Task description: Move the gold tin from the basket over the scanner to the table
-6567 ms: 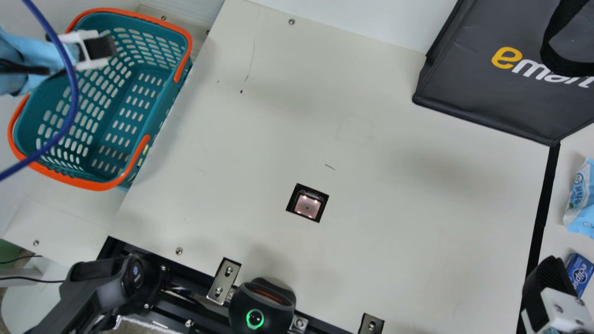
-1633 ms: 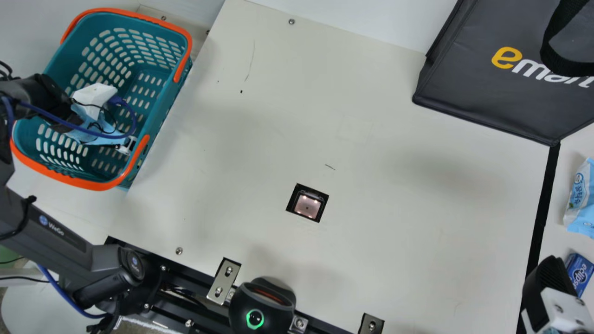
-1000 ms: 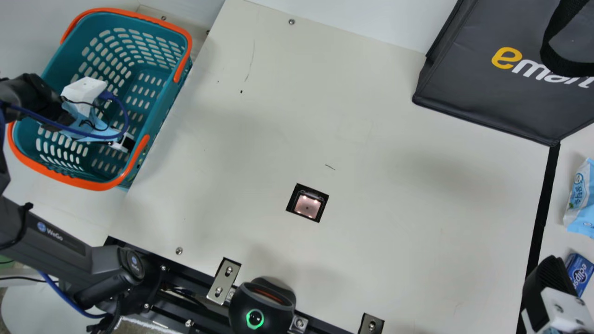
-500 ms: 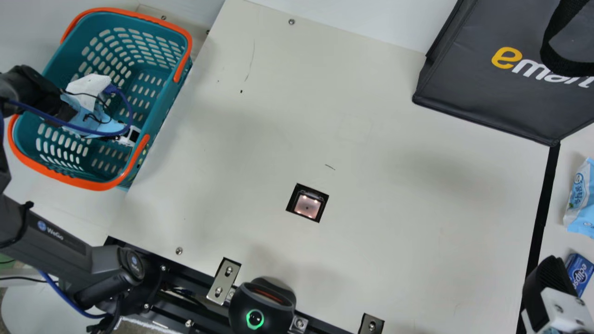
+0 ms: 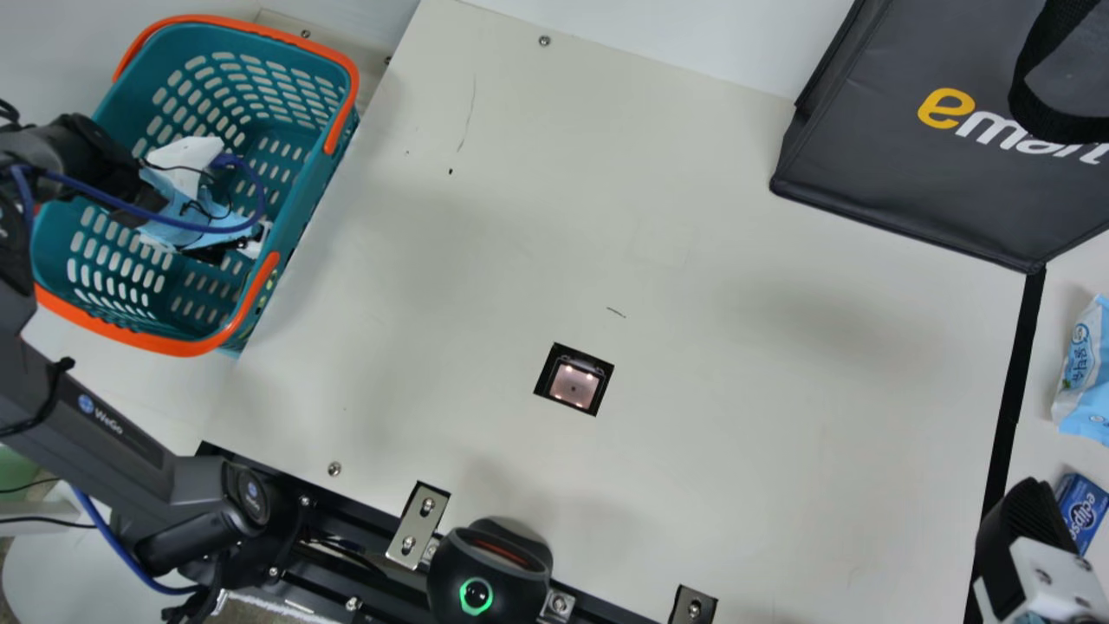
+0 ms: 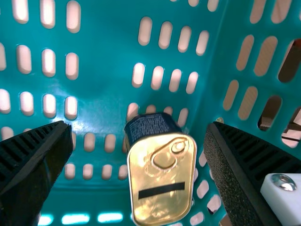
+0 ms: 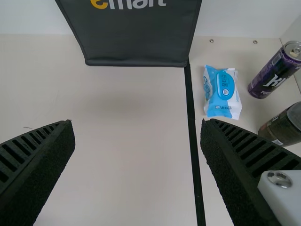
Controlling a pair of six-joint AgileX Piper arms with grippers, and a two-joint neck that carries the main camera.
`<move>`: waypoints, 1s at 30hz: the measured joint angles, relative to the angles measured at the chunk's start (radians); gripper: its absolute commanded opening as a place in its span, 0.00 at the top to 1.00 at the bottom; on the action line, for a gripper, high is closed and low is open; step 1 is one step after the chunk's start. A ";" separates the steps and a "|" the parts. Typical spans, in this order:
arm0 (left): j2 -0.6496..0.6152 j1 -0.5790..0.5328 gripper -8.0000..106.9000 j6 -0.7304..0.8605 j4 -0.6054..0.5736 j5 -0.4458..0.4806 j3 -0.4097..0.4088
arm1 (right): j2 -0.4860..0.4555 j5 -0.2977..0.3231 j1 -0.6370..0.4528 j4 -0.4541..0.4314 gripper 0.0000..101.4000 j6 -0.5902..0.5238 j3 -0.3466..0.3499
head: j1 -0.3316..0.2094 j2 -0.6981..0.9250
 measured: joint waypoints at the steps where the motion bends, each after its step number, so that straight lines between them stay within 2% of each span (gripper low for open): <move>1: 0.005 -0.006 0.15 -0.012 0.003 -0.002 -0.006 | 0.000 0.000 0.000 0.000 0.06 0.000 0.000 | 0.000 0.002; 10: 0.046 -0.030 0.15 -0.076 0.013 0.011 -0.043 | 0.000 -0.003 0.000 0.000 0.06 0.000 0.000 | -0.002 0.002; 30: 0.080 -0.060 0.15 -0.187 0.171 0.003 -0.051 | 0.000 -0.003 0.000 0.000 0.06 0.000 0.000 | 0.000 0.002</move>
